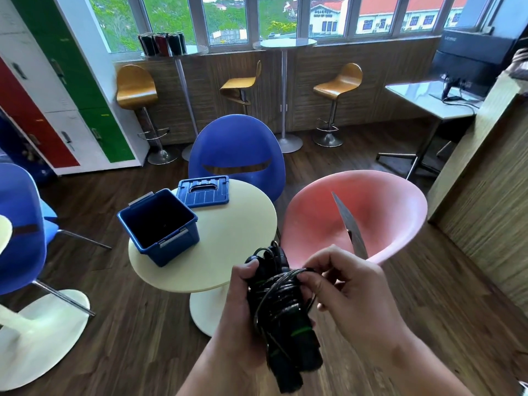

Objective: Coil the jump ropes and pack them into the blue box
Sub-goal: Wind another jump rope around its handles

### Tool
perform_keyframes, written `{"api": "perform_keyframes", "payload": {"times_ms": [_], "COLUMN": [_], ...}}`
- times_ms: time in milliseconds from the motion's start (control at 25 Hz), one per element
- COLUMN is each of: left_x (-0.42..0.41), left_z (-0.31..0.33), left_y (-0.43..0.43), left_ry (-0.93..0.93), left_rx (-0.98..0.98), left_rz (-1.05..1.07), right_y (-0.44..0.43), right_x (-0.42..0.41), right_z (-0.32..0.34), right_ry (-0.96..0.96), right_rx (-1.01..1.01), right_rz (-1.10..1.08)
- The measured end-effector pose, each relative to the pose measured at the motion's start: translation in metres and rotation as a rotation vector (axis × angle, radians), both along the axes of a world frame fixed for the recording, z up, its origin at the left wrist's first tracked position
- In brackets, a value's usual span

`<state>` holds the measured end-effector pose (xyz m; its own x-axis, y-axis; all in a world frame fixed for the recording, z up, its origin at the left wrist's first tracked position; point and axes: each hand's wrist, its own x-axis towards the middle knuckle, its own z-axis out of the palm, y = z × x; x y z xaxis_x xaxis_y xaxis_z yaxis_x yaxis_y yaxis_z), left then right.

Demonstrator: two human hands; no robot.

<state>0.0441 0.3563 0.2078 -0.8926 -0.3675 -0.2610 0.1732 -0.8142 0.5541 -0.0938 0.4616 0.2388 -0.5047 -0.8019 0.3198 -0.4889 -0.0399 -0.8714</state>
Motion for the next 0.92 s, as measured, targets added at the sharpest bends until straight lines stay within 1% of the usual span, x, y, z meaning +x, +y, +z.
{"api": "perform_keyframes", "payload": {"times_ms": [80, 120, 160, 240, 320, 400, 520, 600, 680, 840, 920], "left_x": [-0.003, -0.004, -0.003, 0.001, 0.008, 0.013, 0.014, 0.013, 0.013, 0.016, 0.019], "left_z": [-0.004, -0.006, -0.006, -0.006, -0.001, 0.006, 0.015, 0.022, 0.025, 0.028, 0.029], "left_y": [0.004, 0.005, 0.006, 0.003, 0.000, 0.000, -0.003, -0.003, -0.002, -0.006, -0.010], "left_ry": [-0.006, -0.001, 0.003, 0.013, -0.002, -0.029, -0.058, -0.066, -0.050, -0.077, -0.081], "left_rx": [0.064, 0.071, 0.062, 0.027, -0.079, -0.225, -0.382, -0.503, -0.625, -0.685, -0.675], "left_rz": [0.052, 0.064, 0.062, 0.033, -0.017, -0.066, -0.049, -0.027, -0.035, -0.037, -0.079], "right_y": [0.000, 0.000, 0.000, 0.002, 0.007, 0.011, 0.010, 0.008, 0.007, 0.005, 0.003], "right_x": [0.007, 0.007, 0.007, 0.003, -0.003, -0.006, -0.007, -0.005, -0.001, 0.006, 0.008], "right_z": [-0.003, -0.005, -0.006, -0.007, -0.009, -0.009, -0.008, -0.007, -0.007, -0.006, -0.005], "right_ry": [-0.133, -0.158, -0.151, -0.070, -0.015, -0.065, -0.196, -0.230, -0.198, -0.130, -0.004], "right_rx": [-0.027, -0.034, -0.032, 0.012, 0.090, 0.136, 0.104, 0.040, -0.010, -0.124, -0.193], "right_rz": [-0.016, -0.016, -0.012, 0.004, 0.067, 0.127, 0.180, 0.167, 0.131, 0.101, 0.088]}}
